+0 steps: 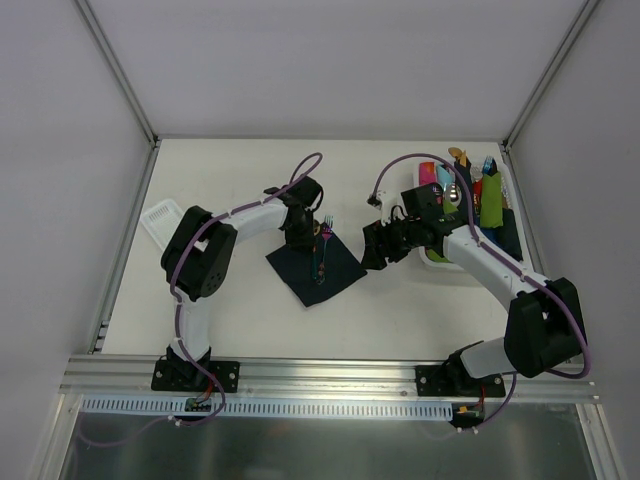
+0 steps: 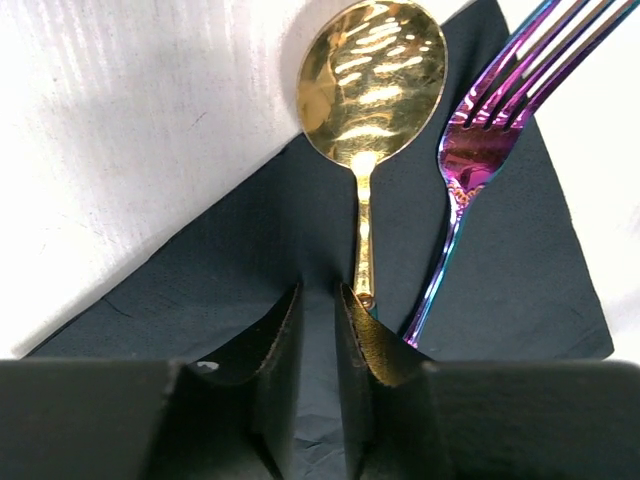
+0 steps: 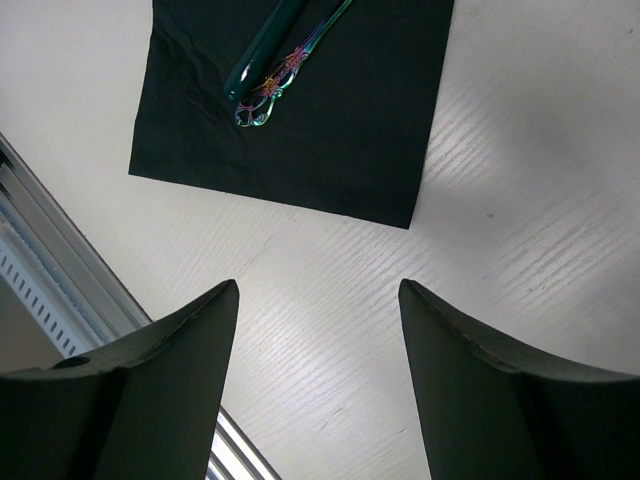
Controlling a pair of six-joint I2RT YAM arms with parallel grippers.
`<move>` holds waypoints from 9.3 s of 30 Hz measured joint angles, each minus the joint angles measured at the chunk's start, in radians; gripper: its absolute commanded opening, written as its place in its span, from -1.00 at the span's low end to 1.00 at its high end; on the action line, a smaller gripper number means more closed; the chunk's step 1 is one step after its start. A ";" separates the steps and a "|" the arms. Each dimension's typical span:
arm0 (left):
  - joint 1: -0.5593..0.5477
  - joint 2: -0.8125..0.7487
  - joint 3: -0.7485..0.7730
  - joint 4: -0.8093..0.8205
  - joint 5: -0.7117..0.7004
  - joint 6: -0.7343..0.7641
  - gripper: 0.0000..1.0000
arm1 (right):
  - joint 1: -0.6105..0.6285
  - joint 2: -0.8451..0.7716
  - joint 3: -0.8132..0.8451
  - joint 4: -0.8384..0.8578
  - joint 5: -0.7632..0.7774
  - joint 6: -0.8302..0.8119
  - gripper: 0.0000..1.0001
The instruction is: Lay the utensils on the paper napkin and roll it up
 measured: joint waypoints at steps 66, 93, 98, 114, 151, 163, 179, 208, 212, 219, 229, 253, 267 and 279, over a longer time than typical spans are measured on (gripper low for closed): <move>0.315 -0.775 -0.262 -0.072 0.107 -0.060 0.24 | 0.770 0.174 0.049 0.151 0.546 -0.190 0.36; 0.322 -0.801 -0.269 -0.089 0.108 -0.073 0.29 | 0.839 0.313 0.032 0.345 0.768 -0.318 -0.35; 0.322 -0.801 -0.269 -0.089 0.108 -0.073 0.29 | 0.846 0.309 0.032 0.323 0.746 -0.307 -0.29; 0.322 -0.797 -0.268 -0.089 0.108 -0.072 0.30 | 0.783 0.293 0.047 0.278 0.723 -0.319 -0.91; 0.314 -0.714 -0.788 0.531 0.517 -0.211 -0.56 | 0.390 0.482 0.349 0.085 0.219 -0.387 -0.92; 0.248 -0.518 -0.771 0.674 0.525 -0.263 -0.66 | 0.354 0.526 0.401 0.074 0.200 -0.406 -0.92; 0.228 -0.367 -0.714 0.722 0.497 -0.294 -0.95 | 0.335 0.556 0.435 0.061 0.185 -0.413 -0.86; 0.092 -0.273 -0.668 0.717 0.347 -0.532 -1.00 | 0.189 0.253 0.253 -0.062 0.064 0.000 -0.61; 0.062 -0.278 -0.682 0.730 0.313 -0.598 -1.00 | 0.187 0.294 0.232 -0.077 0.029 0.043 -0.64; 0.051 -0.296 -0.703 0.733 0.273 -0.649 -1.00 | 0.180 0.411 0.232 -0.052 0.030 0.079 -0.67; 0.050 -0.320 -0.719 0.717 0.242 -0.678 -1.00 | 0.176 0.516 0.260 -0.042 0.064 0.085 -0.69; 0.050 -0.328 -0.721 0.697 0.227 -0.680 -1.00 | 0.071 0.439 0.296 -0.067 0.046 0.124 0.01; 0.050 -0.329 -0.720 0.694 0.227 -0.678 -1.00 | 0.032 0.397 0.278 -0.050 -0.103 0.124 -0.19; 0.050 -0.342 -0.715 0.666 0.225 -0.646 -1.00 | 0.064 0.550 0.278 0.011 -0.136 0.108 -0.14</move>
